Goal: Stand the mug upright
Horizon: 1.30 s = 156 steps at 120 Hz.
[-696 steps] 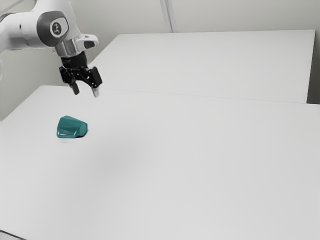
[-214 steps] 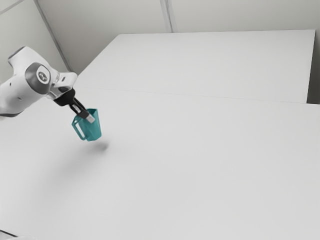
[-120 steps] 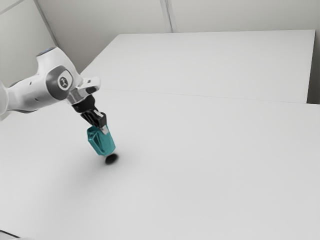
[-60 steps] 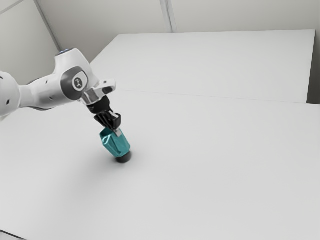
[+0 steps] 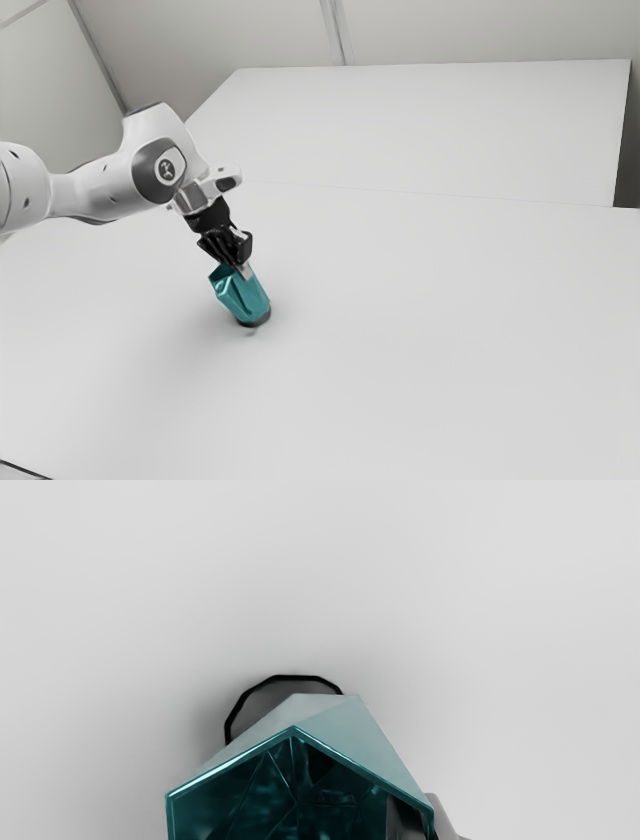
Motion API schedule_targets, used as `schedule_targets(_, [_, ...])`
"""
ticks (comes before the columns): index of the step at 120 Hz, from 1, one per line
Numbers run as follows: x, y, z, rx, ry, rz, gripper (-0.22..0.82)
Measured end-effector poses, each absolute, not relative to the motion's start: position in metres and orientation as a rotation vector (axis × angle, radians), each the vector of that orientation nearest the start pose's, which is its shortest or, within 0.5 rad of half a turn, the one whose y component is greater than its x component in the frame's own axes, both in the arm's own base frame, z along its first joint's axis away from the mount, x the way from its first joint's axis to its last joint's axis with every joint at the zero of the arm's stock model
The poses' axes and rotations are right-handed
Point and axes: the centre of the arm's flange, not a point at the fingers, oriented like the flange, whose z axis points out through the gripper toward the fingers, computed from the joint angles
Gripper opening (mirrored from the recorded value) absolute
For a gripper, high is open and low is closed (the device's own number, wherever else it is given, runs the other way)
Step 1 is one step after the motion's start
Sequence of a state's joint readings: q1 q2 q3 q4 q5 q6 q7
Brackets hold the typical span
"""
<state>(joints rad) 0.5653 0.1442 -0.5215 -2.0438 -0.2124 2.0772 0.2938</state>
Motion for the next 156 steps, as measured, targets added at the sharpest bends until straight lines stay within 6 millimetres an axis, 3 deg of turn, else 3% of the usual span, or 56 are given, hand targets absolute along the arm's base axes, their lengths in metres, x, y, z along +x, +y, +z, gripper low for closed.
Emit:
schedule_targets(17, [0.563,0.019,0.375,-3.4,0.212,0.095,-0.12])
schedule_targets(40, [0.564,0.022,0.377,-3.406,0.185,0.104,0.26])
schedule_targets(58, [0.566,0.023,0.382,-3.407,0.172,0.089,0.43])
schedule_targets(81, [0.568,0.021,0.384,-3.408,0.164,0.086,0.54])
schedule_targets(115, [0.568,0.018,0.392,-3.4,0.153,0.066,0.59])
schedule_targets(140, [0.582,0.014,0.44,-3.317,0.202,-0.088,0.6])
schedule_targets(156, [0.591,0.019,0.489,-3.252,0.227,-0.178,0.6])
